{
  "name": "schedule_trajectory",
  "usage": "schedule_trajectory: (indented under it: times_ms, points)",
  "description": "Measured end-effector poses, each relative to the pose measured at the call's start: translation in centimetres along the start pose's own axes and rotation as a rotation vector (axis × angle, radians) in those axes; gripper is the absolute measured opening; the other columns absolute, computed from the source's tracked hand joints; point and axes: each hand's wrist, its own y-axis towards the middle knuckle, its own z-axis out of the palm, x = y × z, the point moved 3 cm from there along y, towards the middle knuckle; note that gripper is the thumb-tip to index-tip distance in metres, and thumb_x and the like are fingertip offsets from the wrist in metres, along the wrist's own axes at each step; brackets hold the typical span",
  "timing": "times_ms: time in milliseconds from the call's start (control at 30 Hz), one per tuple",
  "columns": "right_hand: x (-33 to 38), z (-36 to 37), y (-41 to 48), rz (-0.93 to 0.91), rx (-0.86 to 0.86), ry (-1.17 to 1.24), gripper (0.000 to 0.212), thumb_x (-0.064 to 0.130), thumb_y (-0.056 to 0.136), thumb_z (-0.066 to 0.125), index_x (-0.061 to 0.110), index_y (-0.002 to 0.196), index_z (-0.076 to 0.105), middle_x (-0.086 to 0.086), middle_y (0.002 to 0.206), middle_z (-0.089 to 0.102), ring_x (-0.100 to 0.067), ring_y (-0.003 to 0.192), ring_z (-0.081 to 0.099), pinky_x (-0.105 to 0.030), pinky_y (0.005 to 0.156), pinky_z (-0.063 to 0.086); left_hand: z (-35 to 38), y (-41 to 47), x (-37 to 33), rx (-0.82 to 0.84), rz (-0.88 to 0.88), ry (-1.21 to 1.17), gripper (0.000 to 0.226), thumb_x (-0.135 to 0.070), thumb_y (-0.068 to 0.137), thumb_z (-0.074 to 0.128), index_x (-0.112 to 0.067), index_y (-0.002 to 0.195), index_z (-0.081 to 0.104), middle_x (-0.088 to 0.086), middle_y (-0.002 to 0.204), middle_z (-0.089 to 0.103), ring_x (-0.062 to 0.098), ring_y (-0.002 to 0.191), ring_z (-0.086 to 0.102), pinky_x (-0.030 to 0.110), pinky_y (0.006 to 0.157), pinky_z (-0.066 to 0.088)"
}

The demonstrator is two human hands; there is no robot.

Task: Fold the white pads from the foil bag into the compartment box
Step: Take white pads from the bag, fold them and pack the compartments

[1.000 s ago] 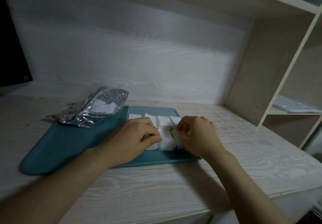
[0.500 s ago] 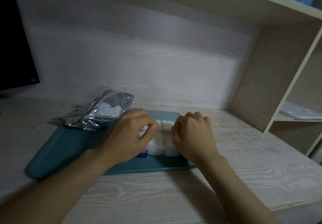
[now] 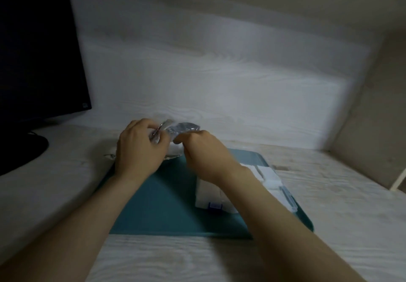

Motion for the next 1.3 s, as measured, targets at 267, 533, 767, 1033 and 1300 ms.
schedule_trajectory:
  times_ms: [267, 533, 767, 1033, 1300]
  points:
    - [-0.4, 2.9, 3.2, 0.036, 0.194, 0.012, 0.043, 0.002, 0.100, 0.055, 0.014, 0.141, 0.061, -0.017, 0.142, 0.061, -0.036, 0.133, 0.056, -0.042, 0.105, 0.048, 0.4, 0.8, 1.8, 0.010, -0.036, 0.006, 0.018, -0.023, 0.099, 0.060, -0.017, 0.083, 0.065, 0.004, 0.087, 0.073, 0.032, 0.085, 0.068, 0.045, 0.076, 0.055]
    - [1.3, 3.5, 2.2, -0.055, 0.215, 0.062, 0.039, 0.018, 0.099, 0.061, 0.020, 0.138, 0.059, -0.016, 0.132, 0.067, -0.037, 0.119, 0.062, -0.034, 0.082, 0.044, 0.1, 0.6, 1.5, 0.001, -0.143, -0.142, 0.019, -0.019, 0.111, 0.040, -0.006, 0.099, 0.048, 0.016, 0.093, 0.063, 0.039, 0.091, 0.056, 0.044, 0.077, 0.040]
    - [1.7, 3.3, 1.4, -0.066, 0.194, -0.051, 0.061, 0.013, 0.092, 0.062, 0.025, 0.149, 0.043, -0.016, 0.132, 0.066, -0.043, 0.115, 0.063, -0.044, 0.086, 0.055, -0.5, 1.0, 1.2, 0.066, -0.190, -0.143, 0.023, -0.028, 0.113, 0.037, -0.011, 0.101, 0.045, 0.010, 0.097, 0.059, 0.037, 0.099, 0.055, 0.039, 0.081, 0.036]
    - [2.0, 4.1, 1.6, -0.064, 0.227, -0.136, 0.043, 0.026, 0.102, 0.053, 0.030, 0.144, 0.049, -0.013, 0.136, 0.062, -0.038, 0.118, 0.064, -0.042, 0.082, 0.049, 0.2, 0.2, 0.5, 0.221, -0.337, -0.203, 0.036, -0.042, 0.111, 0.037, -0.007, 0.106, 0.047, 0.013, 0.114, 0.061, 0.031, 0.107, 0.052, 0.036, 0.084, 0.034]
    - [2.3, 3.0, 1.4, 0.050, 0.067, -0.098, 0.027, 0.039, 0.105, 0.051, 0.024, 0.100, 0.072, -0.009, 0.103, 0.070, -0.035, 0.095, 0.066, -0.034, 0.071, 0.037, 0.3, 0.6, 1.1, 0.192, -0.343, -0.220, 0.041, -0.043, 0.112, 0.036, -0.005, 0.107, 0.050, 0.008, 0.108, 0.058, 0.029, 0.103, 0.050, 0.035, 0.084, 0.034]
